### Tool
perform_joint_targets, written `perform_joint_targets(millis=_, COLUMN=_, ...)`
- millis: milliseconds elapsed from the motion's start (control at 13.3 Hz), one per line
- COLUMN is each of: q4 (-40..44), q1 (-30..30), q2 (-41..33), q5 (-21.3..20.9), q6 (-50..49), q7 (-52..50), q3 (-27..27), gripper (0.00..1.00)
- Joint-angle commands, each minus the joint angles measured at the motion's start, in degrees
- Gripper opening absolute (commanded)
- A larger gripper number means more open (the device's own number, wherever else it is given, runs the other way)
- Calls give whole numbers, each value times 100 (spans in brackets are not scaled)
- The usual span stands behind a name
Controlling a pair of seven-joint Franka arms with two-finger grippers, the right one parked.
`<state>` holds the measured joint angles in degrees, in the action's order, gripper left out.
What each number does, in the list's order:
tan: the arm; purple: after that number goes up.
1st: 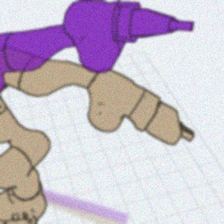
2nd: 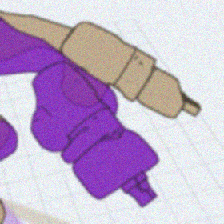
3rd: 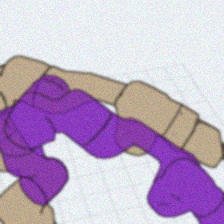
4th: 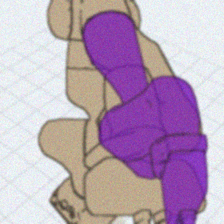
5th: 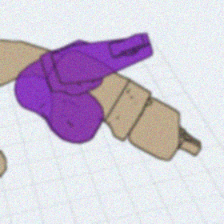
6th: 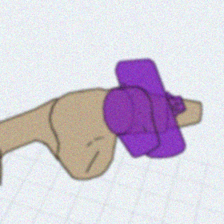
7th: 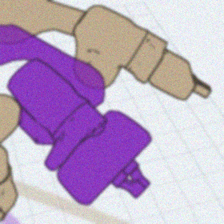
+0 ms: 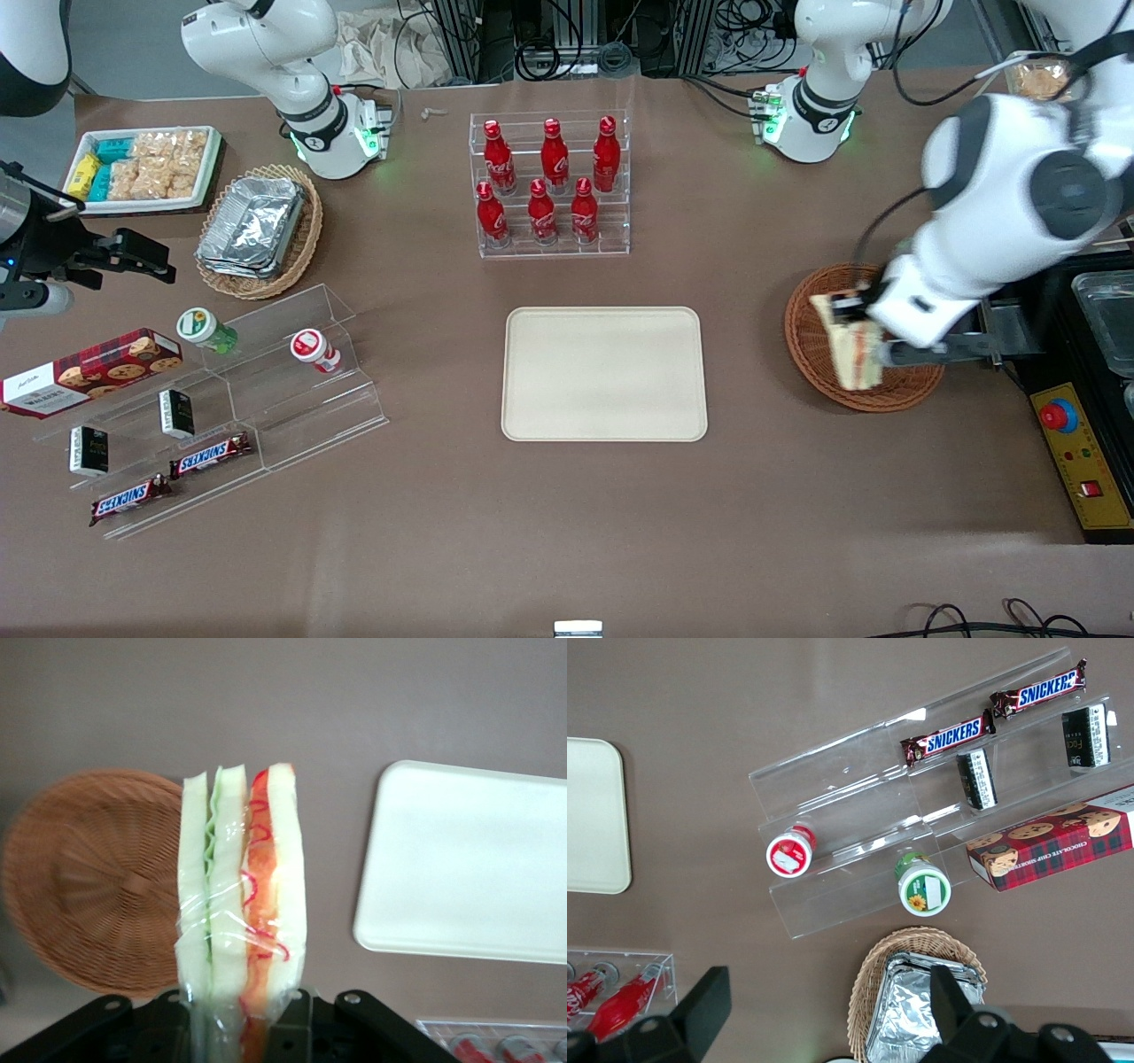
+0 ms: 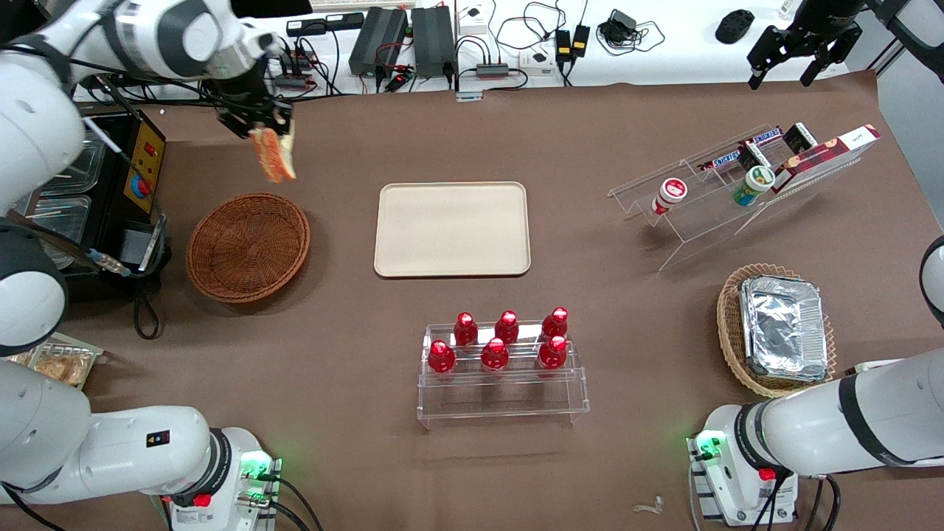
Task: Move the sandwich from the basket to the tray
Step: 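Lift the sandwich out of the basket with the left gripper, then carry the sandwich over the white tray and lower it onto it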
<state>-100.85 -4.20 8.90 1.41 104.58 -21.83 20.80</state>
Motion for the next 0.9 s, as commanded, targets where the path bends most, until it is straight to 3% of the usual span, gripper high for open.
perform_joint_targets(millis=0, q4=154, q1=576, q2=533, q5=-71, q6=377, q7=-837, q3=-41, gripper=0)
perform_joint_targets(millis=677, q4=-724, q1=1718, q2=2027, q5=-62, q6=3425, q7=-1174, q3=-59, gripper=0)
perform_joint_targets(millis=827, q4=-787, q1=1843, q2=2221, q5=-192, q6=3552, q7=-1184, q3=-103, gripper=0)
